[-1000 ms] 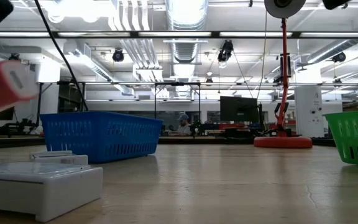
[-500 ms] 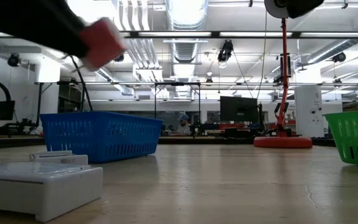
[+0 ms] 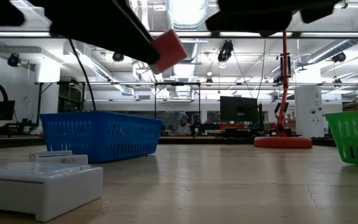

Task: Pick & Place Office items
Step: Put the pink white charger adapter into the green bin

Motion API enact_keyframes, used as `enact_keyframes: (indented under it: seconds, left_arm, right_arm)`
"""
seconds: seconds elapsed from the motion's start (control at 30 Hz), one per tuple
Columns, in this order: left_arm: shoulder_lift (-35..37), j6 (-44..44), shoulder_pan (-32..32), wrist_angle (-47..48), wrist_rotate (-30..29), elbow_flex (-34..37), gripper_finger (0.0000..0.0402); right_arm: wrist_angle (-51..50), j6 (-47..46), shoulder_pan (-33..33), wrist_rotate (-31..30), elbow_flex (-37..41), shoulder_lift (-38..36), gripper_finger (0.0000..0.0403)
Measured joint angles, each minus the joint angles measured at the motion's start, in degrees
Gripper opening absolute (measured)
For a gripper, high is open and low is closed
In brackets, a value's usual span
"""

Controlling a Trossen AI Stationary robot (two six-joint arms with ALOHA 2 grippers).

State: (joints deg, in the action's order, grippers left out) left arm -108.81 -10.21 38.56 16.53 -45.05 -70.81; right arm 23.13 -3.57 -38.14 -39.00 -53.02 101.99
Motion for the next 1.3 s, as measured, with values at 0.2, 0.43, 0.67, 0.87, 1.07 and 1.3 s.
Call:
enact_keyframes:
  seconds: [0.2, 0.43, 0.67, 0.87, 1.07, 1.3]
  left_arm:
    - [0.0, 1.3, -0.3, -0.7, 0.2, 0.0, 0.0117]
    - [0.0, 3.0, -0.6, -2.6, 0.5, 0.0, 0.0117]
    - [0.0, 3.4, -1.4, -3.7, 1.8, 0.0, 0.0117]
    - [0.0, 5.3, -1.9, -6.0, 3.2, 0.0, 0.0117]
    - [0.0, 5.6, -2.4, -6.3, 3.4, 0.0, 0.0117]
    - [0.0, 6.2, -2.9, -7.3, 4.0, 0.0, 0.0117]
  right_arm:
    - [-0.3, 0.8, 0.4, -0.1, -1.6, 2.0, 0.0265]
    - [-0.3, 0.8, 1.1, -0.1, -1.7, 2.1, 0.0265]
    - [-0.3, 0.7, 1.3, 0.2, -1.7, 2.1, 0.0265]
    - [-0.3, 0.7, 1.5, 0.3, -1.7, 2.1, 0.0265]
    - [-0.3, 0.6, 1.5, 0.4, -1.7, 2.1, 0.0265]
    - [-0.3, 0.6, 1.5, 0.4, -1.7, 2.1, 0.0265]
